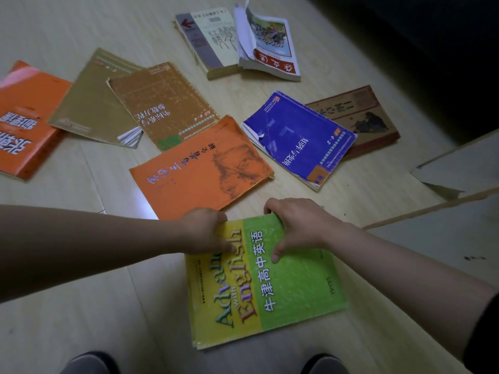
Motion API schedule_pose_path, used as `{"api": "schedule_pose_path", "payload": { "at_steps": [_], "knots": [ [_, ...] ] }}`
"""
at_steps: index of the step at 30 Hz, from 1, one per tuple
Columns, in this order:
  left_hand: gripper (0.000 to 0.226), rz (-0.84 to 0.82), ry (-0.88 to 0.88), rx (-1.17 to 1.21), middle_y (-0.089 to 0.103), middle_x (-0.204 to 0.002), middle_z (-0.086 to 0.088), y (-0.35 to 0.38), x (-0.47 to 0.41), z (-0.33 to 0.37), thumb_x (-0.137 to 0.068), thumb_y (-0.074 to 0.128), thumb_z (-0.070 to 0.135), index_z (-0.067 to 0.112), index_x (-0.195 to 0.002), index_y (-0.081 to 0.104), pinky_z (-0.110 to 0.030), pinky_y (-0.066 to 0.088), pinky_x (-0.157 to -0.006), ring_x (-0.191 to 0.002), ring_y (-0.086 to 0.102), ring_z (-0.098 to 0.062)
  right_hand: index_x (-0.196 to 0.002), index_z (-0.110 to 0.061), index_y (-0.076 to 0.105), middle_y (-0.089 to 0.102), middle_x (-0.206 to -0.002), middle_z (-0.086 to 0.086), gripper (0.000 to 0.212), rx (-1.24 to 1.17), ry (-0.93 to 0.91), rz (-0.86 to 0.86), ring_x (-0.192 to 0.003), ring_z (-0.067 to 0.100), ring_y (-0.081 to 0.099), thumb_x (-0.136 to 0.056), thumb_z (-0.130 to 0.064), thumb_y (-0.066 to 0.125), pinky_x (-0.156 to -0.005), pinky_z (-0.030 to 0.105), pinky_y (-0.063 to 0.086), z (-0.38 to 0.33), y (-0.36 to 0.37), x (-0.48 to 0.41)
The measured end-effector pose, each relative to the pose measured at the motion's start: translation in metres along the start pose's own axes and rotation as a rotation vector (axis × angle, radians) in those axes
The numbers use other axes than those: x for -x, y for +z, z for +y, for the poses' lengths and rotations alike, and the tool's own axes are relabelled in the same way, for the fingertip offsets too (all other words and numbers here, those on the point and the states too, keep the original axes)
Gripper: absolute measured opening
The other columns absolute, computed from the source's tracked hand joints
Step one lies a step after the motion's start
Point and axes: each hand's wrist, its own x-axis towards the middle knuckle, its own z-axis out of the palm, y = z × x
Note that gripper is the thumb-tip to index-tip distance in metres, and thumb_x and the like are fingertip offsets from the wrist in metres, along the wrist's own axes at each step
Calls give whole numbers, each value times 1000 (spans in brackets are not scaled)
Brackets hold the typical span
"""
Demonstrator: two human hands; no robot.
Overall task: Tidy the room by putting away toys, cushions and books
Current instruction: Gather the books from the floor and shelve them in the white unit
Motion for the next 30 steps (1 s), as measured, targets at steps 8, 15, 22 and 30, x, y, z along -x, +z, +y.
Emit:
{"api": "schedule_pose_path", "payload": {
  "at_steps": [8,15,22,30],
  "knots": [
    [25,-61,-4,308,71,-84,-2,-37,-4,-12,-73,81,34,15,-86,72,-24,52,-58,-69,66,-11,-99,-32,55,61,-101,-13,65,-234,130,87,-94,10,55,-50,-65,81,-75,29,43,26,14,19],
    [33,111,49,522,73,-95,-2,-45,-10,6,-70,82,34,15,-95,71,-39,53,-90,-92,67,-19,-101,-27,66,68,-99,-10,46,-539,137,77,-93,9,62,-65,-52,82,-83,31,51,31,0,13],
    [60,203,134,912,73,-100,-8,-51,-9,11,-55,84,45,14,-102,63,-49,53,-92,-93,71,-25,-89,-19,74,75,-88,-2,50,-867,179,294,-82,14,71,-61,-60,79,-82,41,56,39,3,31],
    [74,-55,6,1225,72,-89,-12,-29,-8,-19,-42,95,42,6,-99,64,-34,50,-92,-79,68,-21,-79,-15,72,75,-75,3,35,-1163,352,699,-72,23,71,-65,-47,80,-69,34,55,55,17,54]
  ]
}}
